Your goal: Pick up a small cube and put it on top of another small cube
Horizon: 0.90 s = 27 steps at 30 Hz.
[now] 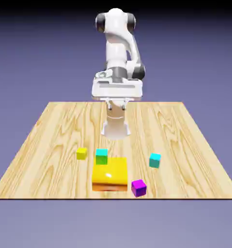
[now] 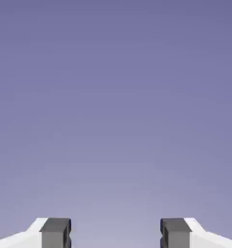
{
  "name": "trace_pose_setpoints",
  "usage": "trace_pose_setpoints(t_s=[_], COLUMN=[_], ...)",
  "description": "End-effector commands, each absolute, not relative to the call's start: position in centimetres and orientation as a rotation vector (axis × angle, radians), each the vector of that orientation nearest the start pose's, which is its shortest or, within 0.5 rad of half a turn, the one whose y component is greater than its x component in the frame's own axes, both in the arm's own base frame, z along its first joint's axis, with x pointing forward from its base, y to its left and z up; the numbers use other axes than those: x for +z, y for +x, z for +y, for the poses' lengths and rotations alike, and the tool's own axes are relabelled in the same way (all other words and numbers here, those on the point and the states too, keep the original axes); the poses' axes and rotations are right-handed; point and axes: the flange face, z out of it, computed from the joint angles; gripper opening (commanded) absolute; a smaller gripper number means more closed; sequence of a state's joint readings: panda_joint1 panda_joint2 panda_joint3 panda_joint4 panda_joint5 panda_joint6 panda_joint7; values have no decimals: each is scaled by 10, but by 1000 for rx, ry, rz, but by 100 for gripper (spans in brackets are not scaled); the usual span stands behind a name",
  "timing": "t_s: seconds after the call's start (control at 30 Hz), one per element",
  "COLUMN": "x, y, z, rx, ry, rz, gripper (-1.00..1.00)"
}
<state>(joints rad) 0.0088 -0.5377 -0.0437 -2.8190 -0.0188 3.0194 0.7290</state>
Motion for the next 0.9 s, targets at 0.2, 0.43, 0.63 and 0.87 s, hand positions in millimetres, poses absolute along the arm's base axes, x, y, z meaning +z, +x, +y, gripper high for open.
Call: trace_pose_setpoints(t_s=[0.2,0.43,0.63,0.87], x=[324,223,182,142], y=[368,296,259,257], z=[-101,-167,-187,-188], rx=[-559,-63,143,140], ry=[-2708,-2794,-2795,-2796], rz=[1226,1423,1488,1487], gripper=[0,0,0,0])
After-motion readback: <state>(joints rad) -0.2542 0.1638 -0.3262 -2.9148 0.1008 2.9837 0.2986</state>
